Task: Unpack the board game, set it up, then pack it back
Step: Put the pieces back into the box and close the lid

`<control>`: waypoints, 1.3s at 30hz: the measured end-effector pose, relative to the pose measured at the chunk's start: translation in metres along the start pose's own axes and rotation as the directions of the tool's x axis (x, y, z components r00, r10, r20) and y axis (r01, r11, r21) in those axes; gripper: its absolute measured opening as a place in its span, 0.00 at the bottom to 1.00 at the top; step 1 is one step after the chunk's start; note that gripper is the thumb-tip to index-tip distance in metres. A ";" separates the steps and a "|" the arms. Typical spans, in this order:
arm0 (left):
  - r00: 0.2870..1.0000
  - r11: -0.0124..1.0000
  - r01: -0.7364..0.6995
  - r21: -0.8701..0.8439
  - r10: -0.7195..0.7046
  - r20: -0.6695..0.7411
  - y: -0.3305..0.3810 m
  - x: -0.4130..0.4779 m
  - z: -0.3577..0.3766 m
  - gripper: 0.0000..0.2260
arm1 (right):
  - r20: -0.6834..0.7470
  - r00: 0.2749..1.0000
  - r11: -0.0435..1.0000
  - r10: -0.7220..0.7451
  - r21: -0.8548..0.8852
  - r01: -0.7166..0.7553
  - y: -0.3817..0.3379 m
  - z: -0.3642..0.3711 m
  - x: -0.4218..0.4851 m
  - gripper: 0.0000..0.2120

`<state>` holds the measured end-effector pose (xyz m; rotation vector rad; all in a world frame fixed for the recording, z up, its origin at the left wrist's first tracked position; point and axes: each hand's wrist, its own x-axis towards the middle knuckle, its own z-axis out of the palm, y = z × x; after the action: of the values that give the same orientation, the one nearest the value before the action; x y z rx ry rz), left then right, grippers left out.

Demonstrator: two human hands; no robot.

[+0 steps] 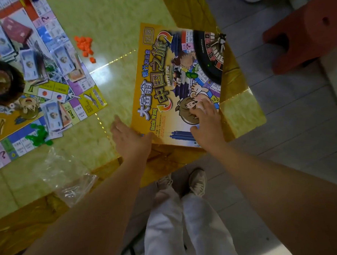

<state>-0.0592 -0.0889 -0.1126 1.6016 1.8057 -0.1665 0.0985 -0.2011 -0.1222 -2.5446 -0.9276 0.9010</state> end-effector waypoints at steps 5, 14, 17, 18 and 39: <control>0.984 0.997 0.021 -0.075 -0.007 0.176 0.019 0.014 0.001 0.26 | -0.024 1.000 0.996 0.001 -0.088 -0.003 0.004 -0.017 0.029 0.21; 0.979 0.992 0.038 -0.121 -0.012 0.205 0.052 0.010 0.020 0.28 | 0.135 0.868 0.780 0.477 0.389 -0.489 0.038 -0.052 0.057 0.46; 0.951 0.974 0.179 -0.138 -0.135 0.280 0.056 0.005 0.032 0.26 | 0.189 0.848 0.790 0.494 0.311 -0.529 0.051 -0.053 0.050 0.47; 0.936 0.960 0.234 -0.151 -0.180 0.304 0.057 0.003 0.035 0.28 | 0.180 0.850 0.801 0.495 0.283 -0.527 0.056 -0.055 0.049 0.46; 0.938 0.643 0.334 -0.689 -0.152 0.313 0.125 -0.127 0.116 0.13 | 0.501 0.746 0.082 0.439 0.804 -0.589 0.171 -0.093 -0.042 0.24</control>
<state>0.1006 -0.2256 -0.0824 0.7170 1.5919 0.2357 0.2152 -0.3625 -0.1092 -1.5963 0.5976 1.2717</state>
